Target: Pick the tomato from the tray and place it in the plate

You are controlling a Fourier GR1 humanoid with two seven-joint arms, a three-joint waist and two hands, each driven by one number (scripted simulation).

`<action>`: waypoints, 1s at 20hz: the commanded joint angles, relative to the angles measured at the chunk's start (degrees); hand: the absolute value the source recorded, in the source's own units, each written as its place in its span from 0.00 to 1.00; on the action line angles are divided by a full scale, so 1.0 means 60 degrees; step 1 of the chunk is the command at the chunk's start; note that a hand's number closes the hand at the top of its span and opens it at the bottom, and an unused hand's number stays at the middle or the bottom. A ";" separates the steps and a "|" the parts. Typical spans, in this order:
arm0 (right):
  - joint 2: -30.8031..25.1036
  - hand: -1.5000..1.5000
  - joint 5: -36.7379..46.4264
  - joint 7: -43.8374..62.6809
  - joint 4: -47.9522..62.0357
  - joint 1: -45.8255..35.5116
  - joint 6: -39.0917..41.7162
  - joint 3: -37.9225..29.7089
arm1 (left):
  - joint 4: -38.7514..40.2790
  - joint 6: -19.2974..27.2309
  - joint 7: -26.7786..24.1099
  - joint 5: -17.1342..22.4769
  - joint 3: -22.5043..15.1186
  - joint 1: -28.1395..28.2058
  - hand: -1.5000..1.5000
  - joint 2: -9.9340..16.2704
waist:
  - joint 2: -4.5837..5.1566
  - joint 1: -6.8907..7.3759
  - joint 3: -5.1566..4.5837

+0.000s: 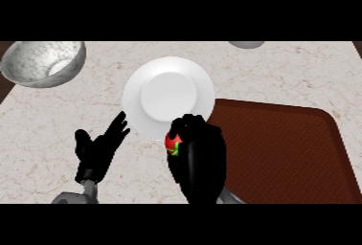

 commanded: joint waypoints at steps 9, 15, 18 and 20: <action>0.0018 1.00 0.2086 0.3205 0.1342 -0.1452 -0.2481 0.0015 | 0.0248 0.0033 0.0305 0.0019 0.0035 -0.0204 0.50 -0.0056 | 0.0171 -0.0212 -0.0022; 0.0016 1.00 0.3015 0.3912 0.2215 -0.2030 -0.3044 -0.0636 | 0.0254 0.0090 0.0119 -0.0005 0.0216 -0.0063 0.50 0.0036 | 0.0234 -0.0203 -0.0019; 0.0016 1.00 0.2970 0.3985 0.2885 -0.2468 -0.3360 -0.1259 | 0.0164 0.0096 0.0150 -0.0140 -0.0012 0.0077 0.50 -0.0034 | 0.0264 -0.0174 -0.0011; 0.0016 1.00 0.2821 0.4039 0.3128 -0.2797 -0.3499 -0.1457 | 0.0264 0.0297 0.0072 -0.0233 -0.0096 0.0014 0.50 -0.0285 | 0.0262 -0.0229 -0.0014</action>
